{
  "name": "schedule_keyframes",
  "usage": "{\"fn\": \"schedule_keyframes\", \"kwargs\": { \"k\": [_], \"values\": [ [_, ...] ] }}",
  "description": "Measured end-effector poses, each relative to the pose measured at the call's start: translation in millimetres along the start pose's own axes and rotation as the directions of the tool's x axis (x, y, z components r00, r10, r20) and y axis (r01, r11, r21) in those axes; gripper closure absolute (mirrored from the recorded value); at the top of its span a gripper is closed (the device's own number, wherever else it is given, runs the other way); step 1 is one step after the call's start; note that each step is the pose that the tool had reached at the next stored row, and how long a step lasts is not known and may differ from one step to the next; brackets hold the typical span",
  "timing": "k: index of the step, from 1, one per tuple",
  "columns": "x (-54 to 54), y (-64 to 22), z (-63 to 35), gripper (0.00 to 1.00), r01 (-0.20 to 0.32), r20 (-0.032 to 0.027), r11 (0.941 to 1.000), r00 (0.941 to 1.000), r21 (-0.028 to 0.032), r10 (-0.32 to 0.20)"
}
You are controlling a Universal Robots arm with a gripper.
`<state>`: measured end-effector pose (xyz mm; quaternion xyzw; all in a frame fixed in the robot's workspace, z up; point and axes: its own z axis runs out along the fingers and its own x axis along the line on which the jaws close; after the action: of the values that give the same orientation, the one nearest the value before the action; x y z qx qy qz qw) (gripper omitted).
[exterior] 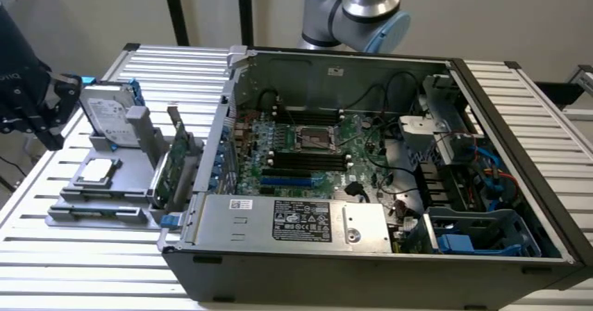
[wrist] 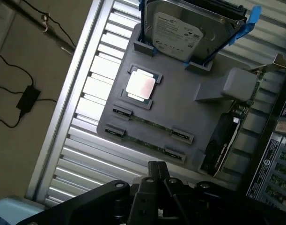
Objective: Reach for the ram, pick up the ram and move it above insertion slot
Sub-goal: 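Pick up the ram and move it above insertion slot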
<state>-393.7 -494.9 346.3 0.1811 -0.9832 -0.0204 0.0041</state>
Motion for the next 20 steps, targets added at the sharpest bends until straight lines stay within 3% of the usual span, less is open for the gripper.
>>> {"fn": "schedule_keyframes", "kwargs": {
  "k": [5, 10, 15, 20],
  "values": [
    [0.0, 0.0, 0.0, 0.89, 0.091, -0.0037, 0.9959, 0.9959, -0.0001, -0.091],
    [0.0, 0.0, 0.0, 0.89, 0.181, -0.0075, 0.9834, 0.9834, -0.0005, -0.181],
    [0.0, 0.0, 0.1, 0.89, 0.27, -0.0108, 0.9629, 0.9628, -0.0012, -0.27],
    [0.0, 0.0, 0.2, 0.89, 0.356, -0.0142, 0.9346, 0.9344, -0.0022, -0.356]
  ]
}}
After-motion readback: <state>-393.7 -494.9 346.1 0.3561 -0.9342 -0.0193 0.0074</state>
